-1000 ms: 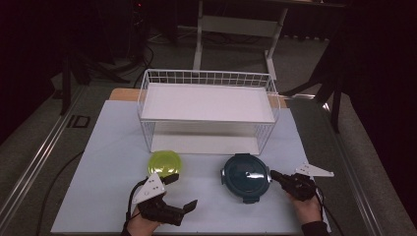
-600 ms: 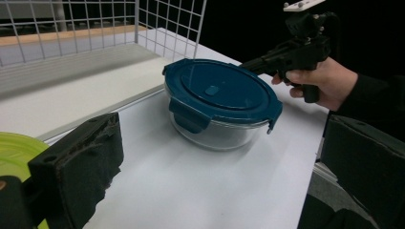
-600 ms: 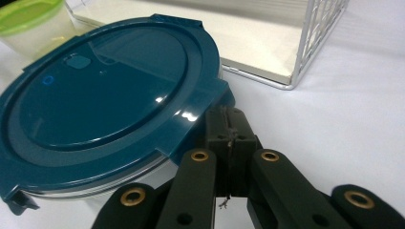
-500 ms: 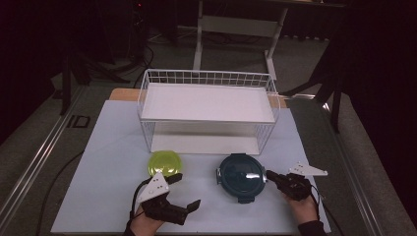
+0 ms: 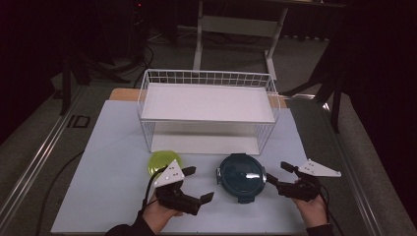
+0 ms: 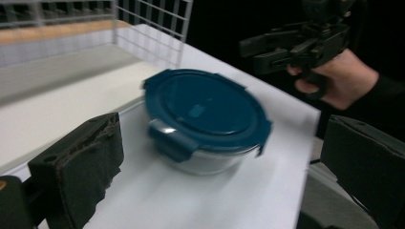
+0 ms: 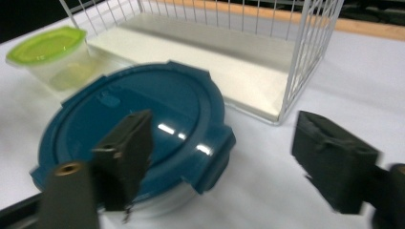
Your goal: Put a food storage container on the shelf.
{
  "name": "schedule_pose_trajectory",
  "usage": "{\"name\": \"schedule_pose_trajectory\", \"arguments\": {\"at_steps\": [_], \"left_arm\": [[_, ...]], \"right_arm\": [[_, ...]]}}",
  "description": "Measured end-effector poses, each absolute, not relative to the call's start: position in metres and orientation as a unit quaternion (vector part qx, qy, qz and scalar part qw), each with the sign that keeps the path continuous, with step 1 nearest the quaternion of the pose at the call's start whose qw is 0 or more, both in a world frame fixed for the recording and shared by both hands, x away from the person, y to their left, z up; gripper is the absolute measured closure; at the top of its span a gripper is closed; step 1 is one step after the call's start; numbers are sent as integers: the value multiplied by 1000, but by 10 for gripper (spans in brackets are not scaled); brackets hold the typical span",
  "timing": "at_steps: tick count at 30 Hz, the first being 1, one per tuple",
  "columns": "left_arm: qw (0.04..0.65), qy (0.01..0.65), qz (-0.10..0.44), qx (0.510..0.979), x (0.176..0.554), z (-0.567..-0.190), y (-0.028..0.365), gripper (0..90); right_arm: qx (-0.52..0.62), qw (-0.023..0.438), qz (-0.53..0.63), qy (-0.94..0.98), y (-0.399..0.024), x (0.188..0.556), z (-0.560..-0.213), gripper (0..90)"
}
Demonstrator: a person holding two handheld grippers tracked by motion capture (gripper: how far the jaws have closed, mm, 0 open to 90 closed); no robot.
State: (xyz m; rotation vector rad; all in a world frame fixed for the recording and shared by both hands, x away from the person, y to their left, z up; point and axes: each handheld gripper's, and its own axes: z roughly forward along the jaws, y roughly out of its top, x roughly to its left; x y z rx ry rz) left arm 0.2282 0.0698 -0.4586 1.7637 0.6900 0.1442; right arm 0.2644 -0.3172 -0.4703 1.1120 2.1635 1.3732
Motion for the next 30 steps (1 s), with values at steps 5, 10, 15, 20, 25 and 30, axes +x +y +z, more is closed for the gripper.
{"name": "schedule_pose_trajectory", "arguments": {"at_steps": [5, 10, 15, 20, 25, 30], "left_arm": [[582, 306, 25, 753, 245, -451, 56, 7], [570, 328, -11, 753, 263, -453, 48, 8], [549, 348, -41, 759, 274, -462, 39, 11], [524, 394, -84, 751, 285, -475, 33, 26], [509, 420, -94, 745, 293, -486, 31, 73], [501, 451, -115, 730, 301, -497, 33, 124]], "right_arm": [[392, 162, 485, 765, -314, 265, -463, 186], [405, 150, 487, 759, -316, 266, -456, 204], [418, 94, 481, 765, -316, 275, -453, 145], [431, 46, 471, 768, -313, 283, -458, 106], [468, -11, 456, 757, -315, 293, -469, 145], [495, -53, 444, 746, -321, 302, -476, 186]]}}
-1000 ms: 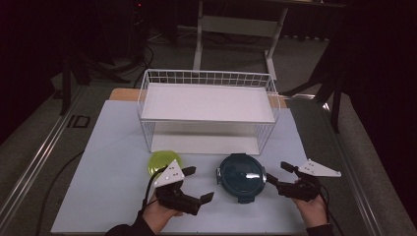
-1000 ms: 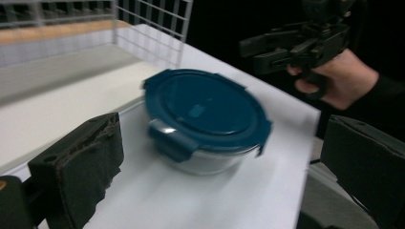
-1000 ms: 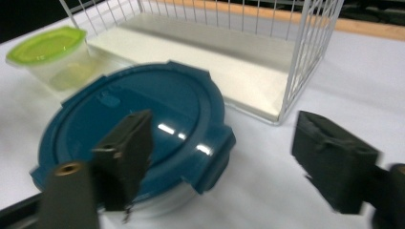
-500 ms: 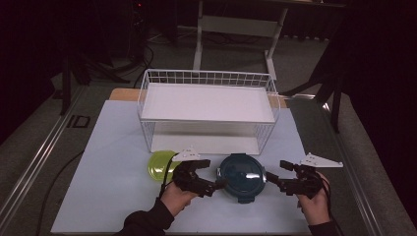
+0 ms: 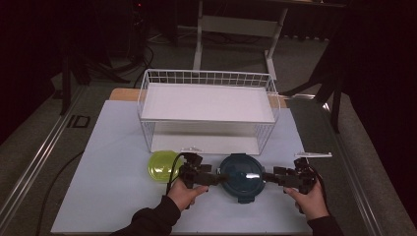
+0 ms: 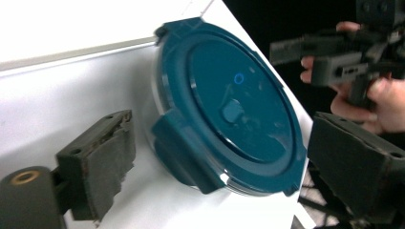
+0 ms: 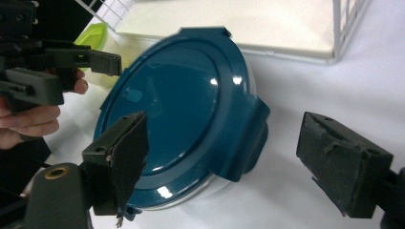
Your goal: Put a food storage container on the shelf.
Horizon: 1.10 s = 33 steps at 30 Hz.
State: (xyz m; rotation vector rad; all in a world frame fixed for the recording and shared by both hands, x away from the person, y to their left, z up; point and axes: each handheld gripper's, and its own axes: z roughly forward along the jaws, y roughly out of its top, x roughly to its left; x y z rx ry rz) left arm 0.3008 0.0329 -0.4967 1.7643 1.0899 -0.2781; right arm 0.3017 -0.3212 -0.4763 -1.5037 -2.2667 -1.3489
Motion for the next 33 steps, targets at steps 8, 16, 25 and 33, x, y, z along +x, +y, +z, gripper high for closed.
{"name": "schedule_pose_trajectory", "arguments": {"at_steps": [8, 16, 25, 33], "left_arm": [[475, 484, -158, 718, 306, -508, 31, 159], [466, 501, -187, 705, 310, -516, 32, 350], [460, 503, -222, 697, 313, -522, 33, 461], [451, 521, -235, 686, 315, -521, 34, 490]], "right_arm": [[-523, 102, -420, -735, -321, 313, -486, 283], [-535, 118, -407, -731, -320, 317, -490, 372], [-546, 152, -396, -723, -321, 319, -497, 428], [-554, 185, -403, -704, -324, 323, -500, 486]]}}
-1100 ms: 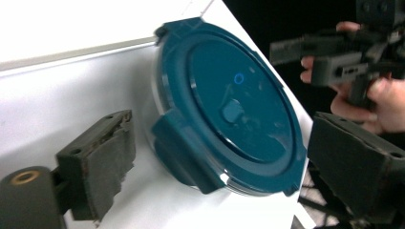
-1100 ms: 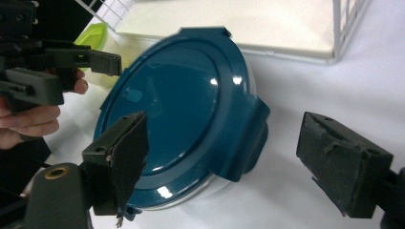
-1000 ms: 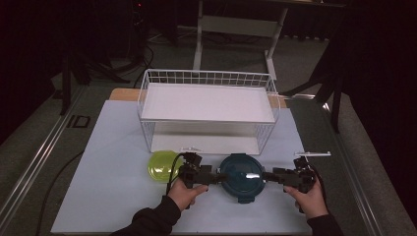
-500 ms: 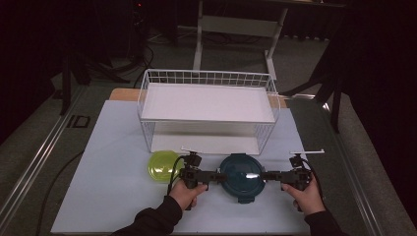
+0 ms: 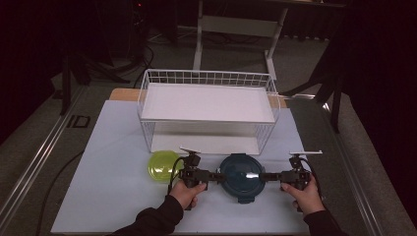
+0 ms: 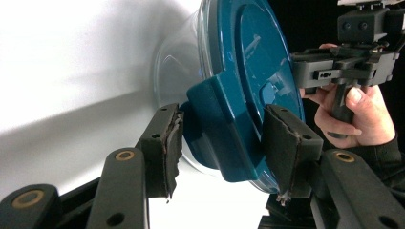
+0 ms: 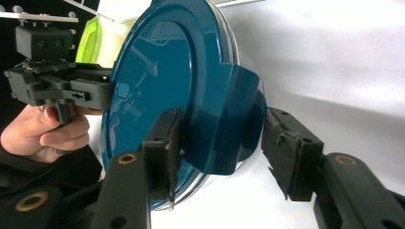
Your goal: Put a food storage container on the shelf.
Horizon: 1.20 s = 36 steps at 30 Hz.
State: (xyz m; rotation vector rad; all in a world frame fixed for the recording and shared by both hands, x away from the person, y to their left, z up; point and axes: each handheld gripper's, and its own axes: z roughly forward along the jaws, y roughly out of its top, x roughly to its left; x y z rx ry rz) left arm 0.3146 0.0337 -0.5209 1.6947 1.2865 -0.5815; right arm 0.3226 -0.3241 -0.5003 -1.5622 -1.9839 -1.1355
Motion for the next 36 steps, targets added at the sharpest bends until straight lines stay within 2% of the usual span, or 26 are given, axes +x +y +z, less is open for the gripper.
{"name": "schedule_pose_trajectory", "arguments": {"at_steps": [8, 13, 24, 36], "left_arm": [[448, 515, -243, 690, 317, -522, 34, 492], [448, 505, -238, 698, 315, -520, 34, 495], [477, 468, -202, 716, 295, -515, 38, 536], [481, 471, -190, 715, 285, -510, 37, 569]], "right_arm": [[-565, 232, -407, -679, -329, 327, -508, 494], [-568, 233, -402, -679, -328, 325, -506, 504], [-532, 186, -416, -714, -324, 303, -493, 539], [-518, 141, -426, -728, -322, 280, -485, 557]]}}
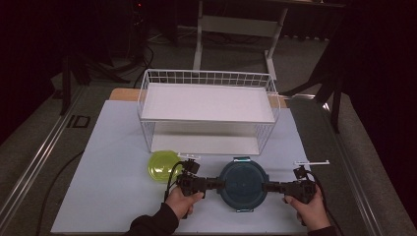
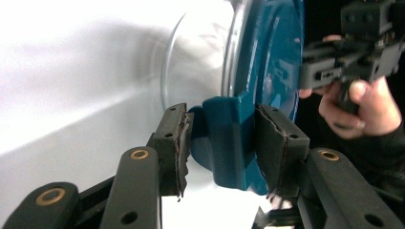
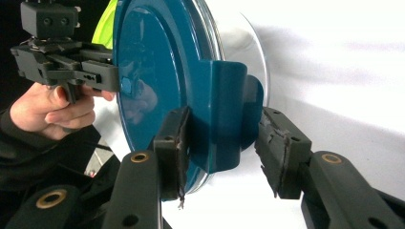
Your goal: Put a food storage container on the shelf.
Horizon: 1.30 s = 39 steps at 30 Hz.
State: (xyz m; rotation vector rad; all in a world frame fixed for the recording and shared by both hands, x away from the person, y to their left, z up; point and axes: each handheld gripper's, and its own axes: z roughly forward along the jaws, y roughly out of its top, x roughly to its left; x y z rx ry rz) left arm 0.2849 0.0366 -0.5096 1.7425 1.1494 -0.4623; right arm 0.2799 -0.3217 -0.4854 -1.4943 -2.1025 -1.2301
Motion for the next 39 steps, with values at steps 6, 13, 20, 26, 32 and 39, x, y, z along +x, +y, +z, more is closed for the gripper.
{"name": "schedule_pose_trajectory", "arguments": {"at_steps": [6, 13, 20, 26, 32, 39], "left_arm": [[473, 475, -195, 716, 283, -506, 35, 574], [476, 467, -188, 721, 282, -488, 32, 576], [482, 463, -173, 724, 282, -465, 39, 576], [491, 459, -158, 723, 283, -441, 47, 576], [496, 467, -145, 717, 286, -418, 57, 575], [510, 460, -124, 716, 291, -389, 69, 576]], "right_arm": [[-516, 137, -428, -729, -322, 279, -484, 557], [-511, 127, -438, -729, -326, 278, -467, 556], [-499, 122, -446, -733, -321, 280, -447, 556], [-486, 112, -458, -736, -313, 283, -425, 558], [-477, 113, -466, -737, -303, 291, -405, 558], [-462, 104, -479, -740, -293, 301, -378, 559]]}}
